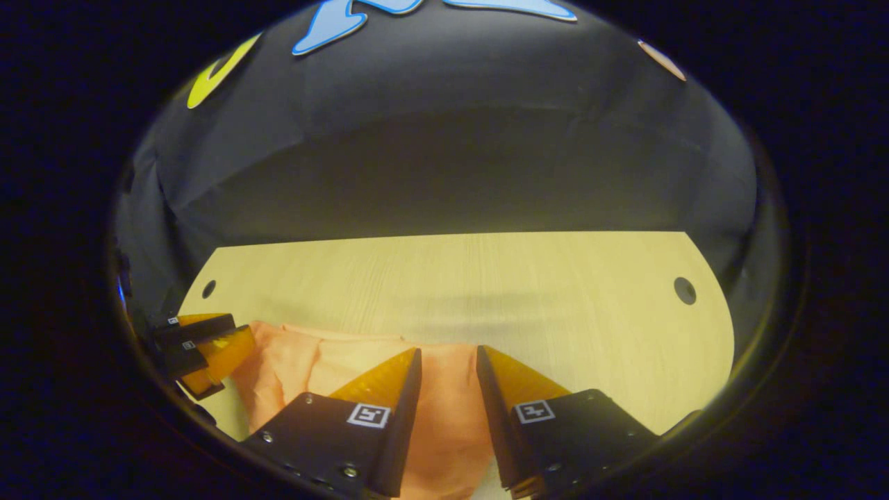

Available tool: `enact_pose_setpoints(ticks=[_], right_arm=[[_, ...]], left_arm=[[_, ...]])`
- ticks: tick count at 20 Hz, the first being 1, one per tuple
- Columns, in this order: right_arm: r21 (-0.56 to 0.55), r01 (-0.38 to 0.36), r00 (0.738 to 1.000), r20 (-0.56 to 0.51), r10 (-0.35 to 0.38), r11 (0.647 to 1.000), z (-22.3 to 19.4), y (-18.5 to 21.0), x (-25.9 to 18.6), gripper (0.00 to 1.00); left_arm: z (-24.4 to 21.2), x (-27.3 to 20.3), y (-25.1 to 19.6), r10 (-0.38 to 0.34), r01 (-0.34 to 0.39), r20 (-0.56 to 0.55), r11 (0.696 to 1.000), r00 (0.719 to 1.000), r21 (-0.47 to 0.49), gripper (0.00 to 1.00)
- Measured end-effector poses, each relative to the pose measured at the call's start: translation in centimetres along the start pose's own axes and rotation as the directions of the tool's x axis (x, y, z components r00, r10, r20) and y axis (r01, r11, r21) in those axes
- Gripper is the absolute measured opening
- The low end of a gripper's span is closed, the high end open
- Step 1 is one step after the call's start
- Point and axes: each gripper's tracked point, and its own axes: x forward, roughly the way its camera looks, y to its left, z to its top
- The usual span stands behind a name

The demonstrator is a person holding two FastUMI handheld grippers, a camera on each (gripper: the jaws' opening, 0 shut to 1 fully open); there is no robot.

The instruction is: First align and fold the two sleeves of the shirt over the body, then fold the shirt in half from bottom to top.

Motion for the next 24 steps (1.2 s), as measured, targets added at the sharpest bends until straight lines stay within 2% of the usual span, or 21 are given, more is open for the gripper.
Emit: enact_pose_setpoints(ticks=[2, 5, 9, 15, 19, 24], right_arm=[[-0.001, 0.004, 1.0, 0.008, -0.004, 1.0, -0.2, -0.3, -0.5, 0.51], [0.009, 0.013, 1.0, 0.019, -0.014, 1.0, -0.4, -0.9, -1.3, 0.51], [0.016, 0.019, 0.999, 0.042, -0.02, 1.0, -0.6, -1.2, -2.6, 0.51], [0.003, 0.014, 0.997, 0.079, -0.014, 1.0, -1.4, -1.1, -7.5, 0.51], [-0.015, -0.002, 0.994, 0.109, 0.004, 1.0, -2.2, -0.8, -12.2, 0.51], [-0.027, -0.02, 0.99, 0.138, 0.024, 0.999, -4.0, -0.4, -19.2, 0.51]], left_arm=[[0.0, 0.1, 0.0, 0.0, 0.0, 0.011, 1.0, 1.0, -0.016, 0.54], [0.3, -0.9, -0.1, 0.006, -0.005, 0.02, 0.999, 1.0, -0.049, 0.67], [0.6, -2.5, -0.3, 0.01, -0.007, 0.052, 0.999, 0.999, -0.041, 0.69], [0.1, -6.1, -1.0, -0.01, 0.015, 0.083, 0.998, 0.997, -0.057, 0.7], [-0.4, -10.7, -1.5, -0.012, 0.019, 0.117, 0.998, 0.993, -0.063, 0.69], [-1.6, -20.1, -2.8, -0.011, 0.021, 0.162, 0.998, 0.987, -0.064, 0.69]])
